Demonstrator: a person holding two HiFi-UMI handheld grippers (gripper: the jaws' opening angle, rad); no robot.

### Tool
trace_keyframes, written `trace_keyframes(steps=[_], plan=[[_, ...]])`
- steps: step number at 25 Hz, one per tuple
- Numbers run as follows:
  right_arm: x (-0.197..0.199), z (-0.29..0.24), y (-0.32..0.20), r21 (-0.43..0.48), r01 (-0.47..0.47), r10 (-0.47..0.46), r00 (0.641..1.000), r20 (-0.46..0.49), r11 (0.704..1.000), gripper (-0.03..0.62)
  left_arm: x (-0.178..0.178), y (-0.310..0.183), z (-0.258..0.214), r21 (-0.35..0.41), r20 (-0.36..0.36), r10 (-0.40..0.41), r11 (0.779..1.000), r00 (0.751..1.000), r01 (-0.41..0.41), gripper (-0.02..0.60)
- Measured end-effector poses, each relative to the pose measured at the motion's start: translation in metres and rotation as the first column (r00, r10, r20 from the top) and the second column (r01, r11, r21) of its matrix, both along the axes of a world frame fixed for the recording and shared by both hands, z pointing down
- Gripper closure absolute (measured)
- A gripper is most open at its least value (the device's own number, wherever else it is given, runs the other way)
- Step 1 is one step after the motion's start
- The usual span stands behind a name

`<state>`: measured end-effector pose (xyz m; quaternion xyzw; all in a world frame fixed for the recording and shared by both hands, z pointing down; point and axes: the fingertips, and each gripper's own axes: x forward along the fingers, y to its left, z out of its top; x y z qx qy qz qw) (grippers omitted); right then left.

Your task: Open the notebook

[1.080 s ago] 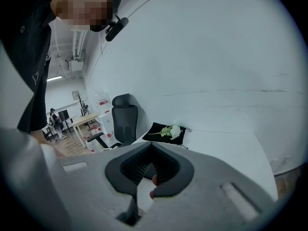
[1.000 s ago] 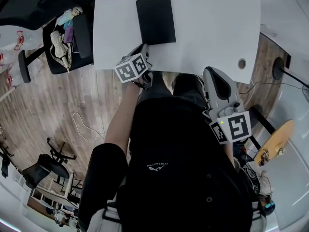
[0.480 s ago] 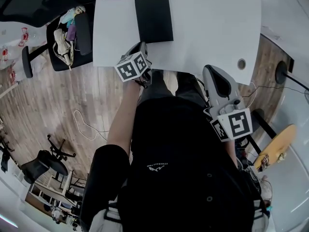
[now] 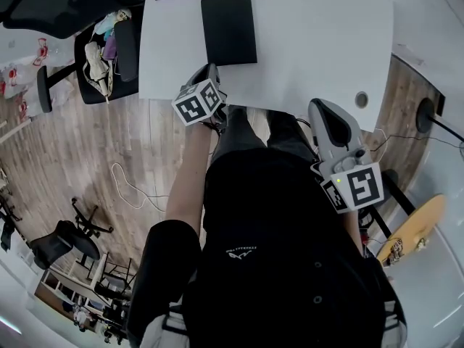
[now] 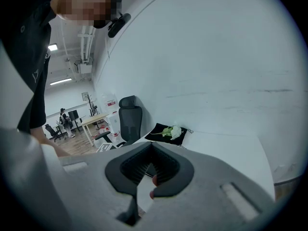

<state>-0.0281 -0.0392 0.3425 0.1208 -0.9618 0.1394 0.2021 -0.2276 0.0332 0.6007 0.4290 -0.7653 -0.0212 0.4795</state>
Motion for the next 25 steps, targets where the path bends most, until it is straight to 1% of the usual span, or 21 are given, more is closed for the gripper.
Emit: trace_keyframes(steps=[13, 20, 25], plan=[[0.013, -0.004, -0.007, 0.003, 0.048, -0.048, 0.999, 0.020, 0.999, 0.589, 0.008, -0.002, -0.019, -0.003, 0.082, -0.027, 1.000, 0.996, 0.027, 0.555], [0.021, 0.001, -0.011, -0.004, 0.055, -0.055, 0.998, 0.017, 0.998, 0.589, 0.009, -0.004, -0.026, 0.003, 0.113, -0.042, 0.999, 0.993, 0.042, 0.557], [0.031, 0.002, -0.016, -0.013, 0.052, -0.052, 0.998, 0.020, 0.999, 0.589, 0.017, -0.008, -0.038, 0.014, 0.142, -0.045, 0.999, 0.989, 0.043, 0.558]])
